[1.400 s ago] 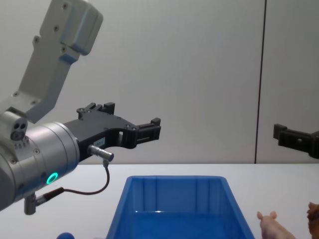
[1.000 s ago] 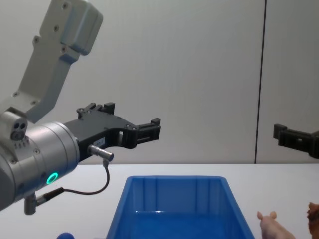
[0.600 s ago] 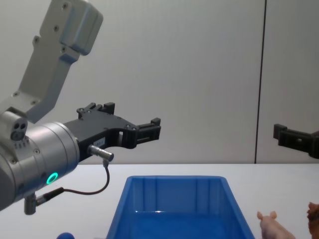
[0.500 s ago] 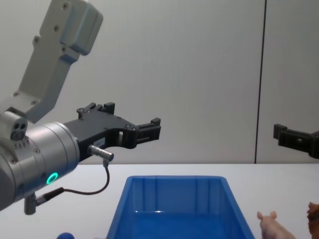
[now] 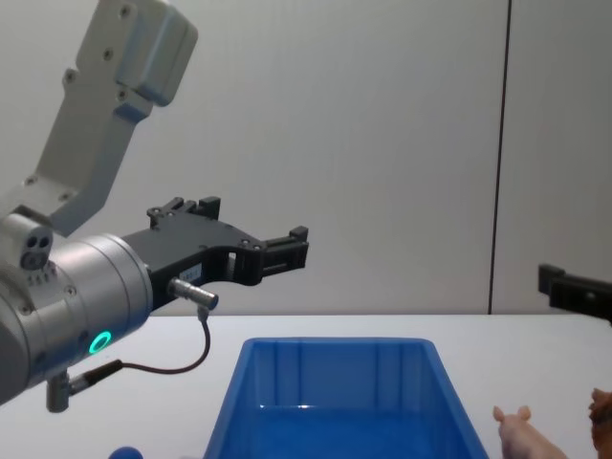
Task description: Pick up the two dolls from the table and place them into the box.
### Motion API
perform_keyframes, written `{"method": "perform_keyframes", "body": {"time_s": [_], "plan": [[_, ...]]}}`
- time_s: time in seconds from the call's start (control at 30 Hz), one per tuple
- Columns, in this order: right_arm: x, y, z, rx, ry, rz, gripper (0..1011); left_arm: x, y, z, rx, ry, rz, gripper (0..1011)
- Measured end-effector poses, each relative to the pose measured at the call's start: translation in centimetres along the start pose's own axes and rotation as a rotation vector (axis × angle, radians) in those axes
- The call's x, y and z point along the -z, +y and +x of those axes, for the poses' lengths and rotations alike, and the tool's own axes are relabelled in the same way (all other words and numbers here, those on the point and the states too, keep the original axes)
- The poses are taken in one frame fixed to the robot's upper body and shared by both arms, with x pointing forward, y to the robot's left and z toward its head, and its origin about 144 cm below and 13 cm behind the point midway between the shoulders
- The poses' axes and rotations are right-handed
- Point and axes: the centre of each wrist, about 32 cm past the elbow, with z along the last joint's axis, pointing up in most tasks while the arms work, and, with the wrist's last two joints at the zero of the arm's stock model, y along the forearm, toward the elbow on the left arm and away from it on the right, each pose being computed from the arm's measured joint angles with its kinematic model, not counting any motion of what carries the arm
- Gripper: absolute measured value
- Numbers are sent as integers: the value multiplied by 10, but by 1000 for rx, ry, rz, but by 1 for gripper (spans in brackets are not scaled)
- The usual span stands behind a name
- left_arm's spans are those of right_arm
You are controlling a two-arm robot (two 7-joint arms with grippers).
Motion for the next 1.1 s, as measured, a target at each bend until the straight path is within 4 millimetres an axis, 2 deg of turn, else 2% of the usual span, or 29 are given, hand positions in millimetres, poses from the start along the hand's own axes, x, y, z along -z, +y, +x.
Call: {"method": "perform_keyframes", "body": {"time_s": [0.57, 1.1], "plan": [[9, -24, -2, 83, 18, -139, 1001, 0, 0, 0, 0, 0, 0, 1003], [27, -24, -1, 109, 73, -288, 1001, 0, 0, 0, 0, 0, 0, 1003]]}}
